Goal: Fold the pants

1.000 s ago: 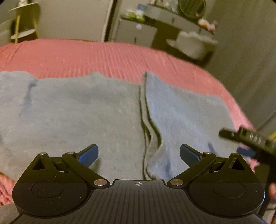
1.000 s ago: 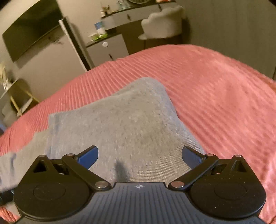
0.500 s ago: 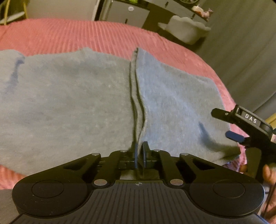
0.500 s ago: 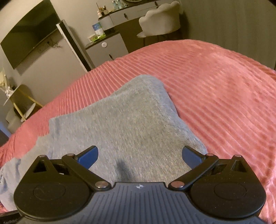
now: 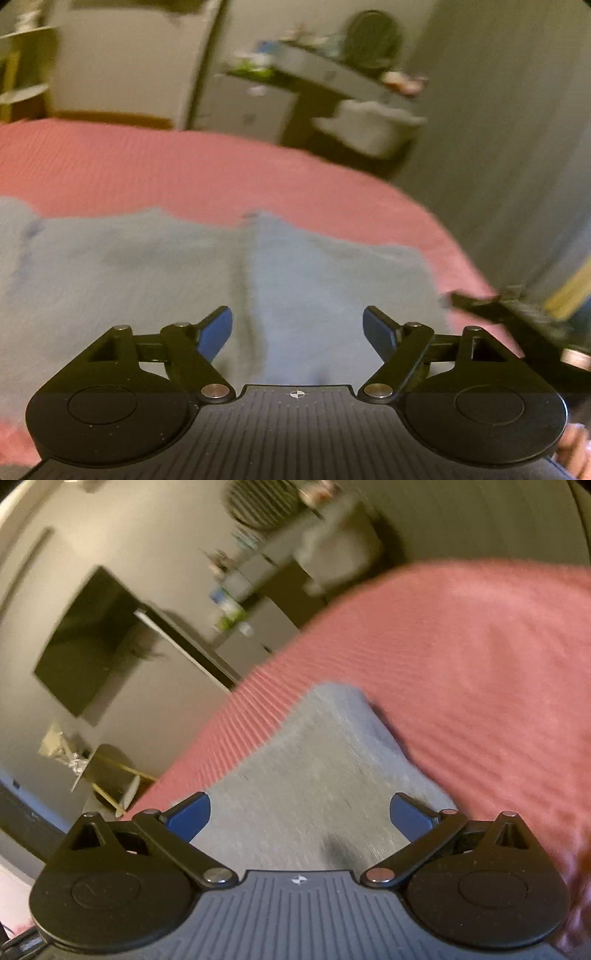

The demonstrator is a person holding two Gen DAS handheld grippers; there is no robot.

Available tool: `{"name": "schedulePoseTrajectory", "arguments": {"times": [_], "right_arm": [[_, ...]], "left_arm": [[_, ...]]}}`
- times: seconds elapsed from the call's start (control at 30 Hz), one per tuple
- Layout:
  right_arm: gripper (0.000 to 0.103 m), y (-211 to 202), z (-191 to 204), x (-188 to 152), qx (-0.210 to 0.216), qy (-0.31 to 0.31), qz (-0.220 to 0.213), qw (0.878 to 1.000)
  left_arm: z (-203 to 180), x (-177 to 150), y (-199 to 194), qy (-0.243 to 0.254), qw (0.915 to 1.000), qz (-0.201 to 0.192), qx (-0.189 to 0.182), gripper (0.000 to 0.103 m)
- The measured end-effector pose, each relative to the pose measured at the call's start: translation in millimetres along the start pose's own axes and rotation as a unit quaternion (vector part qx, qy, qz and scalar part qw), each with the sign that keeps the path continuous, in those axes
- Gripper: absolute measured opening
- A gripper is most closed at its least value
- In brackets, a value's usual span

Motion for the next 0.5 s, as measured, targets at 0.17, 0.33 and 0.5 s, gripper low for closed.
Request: {"name": "schedulePoseTrajectory", "arguments": {"times": [0.17, 0.33, 0.5], "right_arm": [[0.103, 14, -9, -2, -0.023, 0.023, 0.026, 0.999], [0.103, 16, -5, -4, -0.033, -0.001, 0.03, 0.999], [0.103, 15, -1, -7, -0.041, -0.019, 0.032, 0.998]], "left_arm": [[14, -40, 60, 0.064, 0.9884, 0.109, 0.084, 0.077], [33, -24, 33, 0.053, 0.9892, 0.043, 0.13, 0.079], [31, -16, 30, 0.038, 0.995, 0.018, 0.091, 0.095]]}}
Point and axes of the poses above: each gripper's, at about its wrist camera, not at the fingertips, and y roughly the way its jaws point, z to its left, x to its top, the point moved 5 cm from there along y, roughly the way its jaws point, and after that the axes turned 3 degrees about -z, right-handed, at the moved point
